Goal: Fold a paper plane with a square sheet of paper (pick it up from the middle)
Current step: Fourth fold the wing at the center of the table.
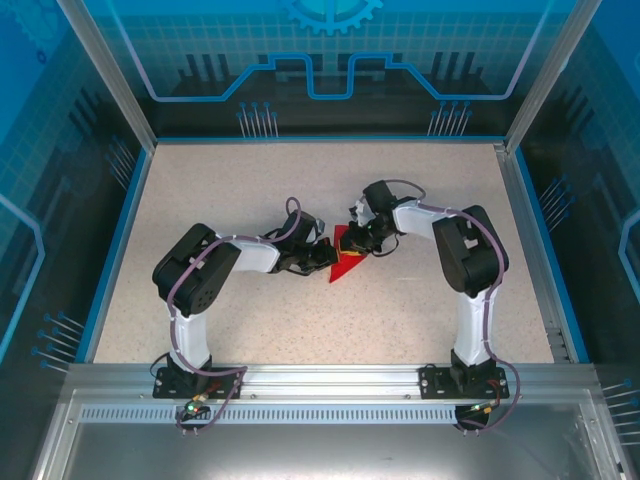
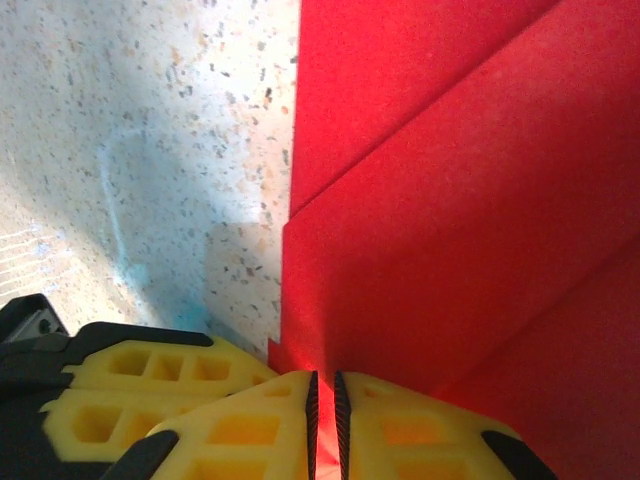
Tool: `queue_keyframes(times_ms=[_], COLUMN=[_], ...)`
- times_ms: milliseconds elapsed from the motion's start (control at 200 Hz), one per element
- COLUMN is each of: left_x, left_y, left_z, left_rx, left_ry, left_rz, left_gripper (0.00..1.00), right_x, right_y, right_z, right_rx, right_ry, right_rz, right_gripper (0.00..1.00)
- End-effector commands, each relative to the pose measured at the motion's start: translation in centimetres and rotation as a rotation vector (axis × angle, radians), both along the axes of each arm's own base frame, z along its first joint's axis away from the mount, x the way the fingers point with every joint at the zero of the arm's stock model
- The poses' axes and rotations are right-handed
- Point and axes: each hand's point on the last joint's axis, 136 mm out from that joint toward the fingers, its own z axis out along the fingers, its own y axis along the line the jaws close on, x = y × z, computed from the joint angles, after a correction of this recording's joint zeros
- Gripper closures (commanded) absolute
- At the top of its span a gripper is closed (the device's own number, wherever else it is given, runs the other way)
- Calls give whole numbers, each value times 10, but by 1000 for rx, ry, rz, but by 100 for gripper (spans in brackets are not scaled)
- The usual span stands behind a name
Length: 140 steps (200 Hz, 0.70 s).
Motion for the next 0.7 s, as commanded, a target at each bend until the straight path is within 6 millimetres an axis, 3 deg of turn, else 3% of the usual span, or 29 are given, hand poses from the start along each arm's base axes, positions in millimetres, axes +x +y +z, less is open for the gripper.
queue_keyframes(times_ms=[0,255,440,525,695], left_x=[-18,-24,-24,-24,-23], left_y=[19,22,22,21,21], left_z=[-36,-40,-40,-39,-39], left_rx=[122,151,158,157,164], left_ry=[110,146,151,150,149], left_rz=[24,9,2,-4,-7], left_gripper=[100,100,100,100,100], right_x=[0,13,26,20,3], right_y=[-10,-26,-16,-10,-2], right_z=[-15,-26,11,16,-3], right_rx=[-24,-70,25,33,25], right_ry=[25,16,-64,-70,-18], right_rz=[9,-1,-1,20,46], right_gripper=[85,86,86,86,90])
